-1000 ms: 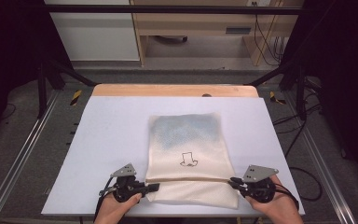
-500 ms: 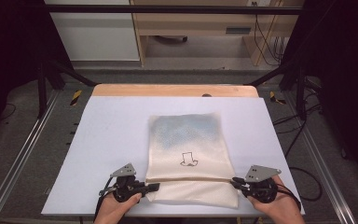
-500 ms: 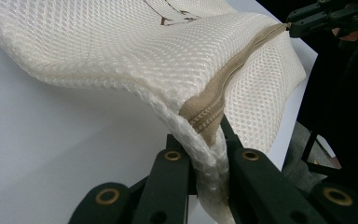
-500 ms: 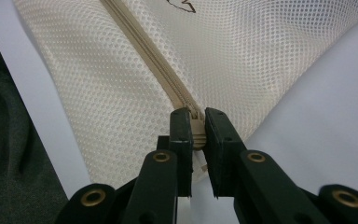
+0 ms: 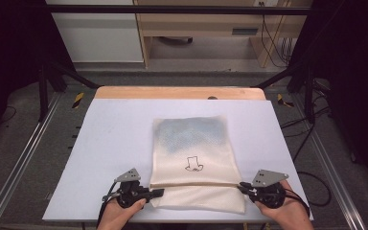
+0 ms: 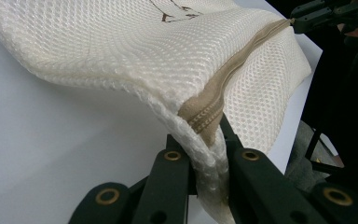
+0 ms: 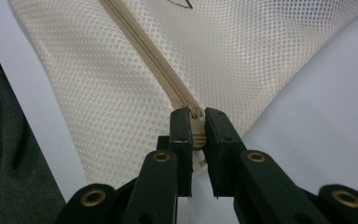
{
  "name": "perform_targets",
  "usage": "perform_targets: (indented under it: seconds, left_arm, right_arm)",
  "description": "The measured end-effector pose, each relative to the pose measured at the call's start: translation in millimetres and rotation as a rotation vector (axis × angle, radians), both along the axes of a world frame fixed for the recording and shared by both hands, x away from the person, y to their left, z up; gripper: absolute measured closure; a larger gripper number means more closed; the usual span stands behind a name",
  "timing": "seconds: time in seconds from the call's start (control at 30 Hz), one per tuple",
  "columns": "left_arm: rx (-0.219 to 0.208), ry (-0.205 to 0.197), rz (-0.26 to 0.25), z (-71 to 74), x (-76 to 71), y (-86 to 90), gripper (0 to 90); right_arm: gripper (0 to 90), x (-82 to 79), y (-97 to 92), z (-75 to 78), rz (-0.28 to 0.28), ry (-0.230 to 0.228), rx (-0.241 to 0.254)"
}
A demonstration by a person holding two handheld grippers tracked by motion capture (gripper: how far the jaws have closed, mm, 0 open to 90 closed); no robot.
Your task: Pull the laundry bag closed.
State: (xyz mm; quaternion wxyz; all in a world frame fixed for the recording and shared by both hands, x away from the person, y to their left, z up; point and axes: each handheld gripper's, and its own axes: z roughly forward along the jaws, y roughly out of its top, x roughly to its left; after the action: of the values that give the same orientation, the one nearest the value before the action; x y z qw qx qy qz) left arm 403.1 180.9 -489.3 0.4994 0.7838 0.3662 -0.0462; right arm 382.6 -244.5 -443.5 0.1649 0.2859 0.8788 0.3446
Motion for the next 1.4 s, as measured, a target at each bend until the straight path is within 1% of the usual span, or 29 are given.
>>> perform_targets:
  seconds: [0.2, 0.27, 0.4, 0.73, 0.77, 0.83, 0.9, 0.97, 1.03, 1.1, 1.13, 1.17, 1.2, 1.23, 1.27, 1.3, 1.33, 1.37, 1.4]
  left_arm:
    - [-0.004, -0.005, -0.006, 1.3, -0.8, -1.3, 86.3]
    - [0.001, -0.006, -0.006, 1.2, -0.6, -1.4, 86.2]
    - [0.005, -0.005, -0.005, 0.7, -0.5, -1.1, 86.2]
    - [0.006, -0.004, -0.006, 0.3, -1.0, -2.0, 85.9]
    - [0.006, -0.002, -0.011, 0.5, -1.5, -2.3, 84.9]
    - [0.014, -0.003, 0.014, 1.4, -2.3, -1.7, 76.6]
    - [0.007, -0.005, 0.025, 3.8, -4.0, -1.0, 72.0]
    - [0.018, -0.020, 0.050, 7.0, -6.7, -1.0, 63.8]
    - [0.035, -0.033, 0.071, 10.5, -9.6, 0.4, 54.9]
    - [0.038, -0.041, 0.104, 13.8, -12.8, 3.6, 46.3]
    - [0.038, -0.041, 0.104, 13.8, -12.8, 3.6, 42.7]
    - [0.055, -0.055, 0.117, 16.1, -14.8, 5.8, 42.7]
    - [0.062, -0.062, 0.125, 17.6, -16.0, 7.2, 38.6]
    - [0.066, -0.082, 0.158, 21.8, -18.3, 11.8, 32.7]
    - [0.073, -0.098, 0.179, 24.2, -19.3, 13.8, 30.1]
    - [0.088, -0.117, 0.193, 26.3, -19.5, 15.4, 25.5]
    - [0.088, -0.117, 0.193, 26.3, -19.5, 15.4, 22.7]
    - [0.104, -0.144, 0.221, 29.8, -19.5, 18.3, 20.7]
    - [0.109, -0.149, 0.231, 31.3, -19.1, 19.2, 18.6]
  right_arm:
    - [82.1, -1.8, -4.5, 0.6, -0.007, -0.002, 0.008]
    - [82.1, -2.5, -5.4, 0.4, -0.012, -0.002, 0.014]
    - [82.1, -2.2, -4.6, -2.3, -0.008, 0.001, 0.000]
    - [82.0, -2.3, -5.3, -1.6, -0.016, 0.000, 0.000]
    - [82.0, -1.9, -5.0, -2.1, -0.019, 0.005, 0.008]
    - [81.8, -1.9, -4.4, -4.1, -0.023, 0.017, 0.019]
    - [80.7, -1.9, -3.4, -6.7, -0.010, 0.023, 0.048]
    - [74.7, -3.2, -1.0, -8.2, 0.009, 0.027, 0.063]
    - [68.6, -4.1, 1.0, -7.7, 0.012, 0.013, 0.074]
    - [61.4, -4.4, 1.6, -5.9, 0.009, 0.001, 0.088]
    - [61.4, -4.4, 1.6, -5.9, 0.009, 0.001, 0.088]
    - [57.8, -4.6, 1.9, -5.2, 0.003, -0.003, 0.099]
    - [53.1, -4.4, 2.0, -4.7, -0.005, -0.009, 0.109]
    - [45.0, -4.0, 2.7, -4.1, -0.024, -0.016, 0.122]
    - [41.1, -3.5, 3.2, -3.7, -0.031, -0.024, 0.124]
    - [36.8, -3.1, 4.3, -3.2, -0.041, -0.027, 0.130]
    - [36.8, -3.1, 4.3, -3.2, -0.041, -0.027, 0.130]
    - [28.2, -3.4, 7.6, -1.9, -0.065, -0.056, 0.128]
    - [25.5, -3.1, 9.3, -0.9, -0.071, -0.069, 0.127]
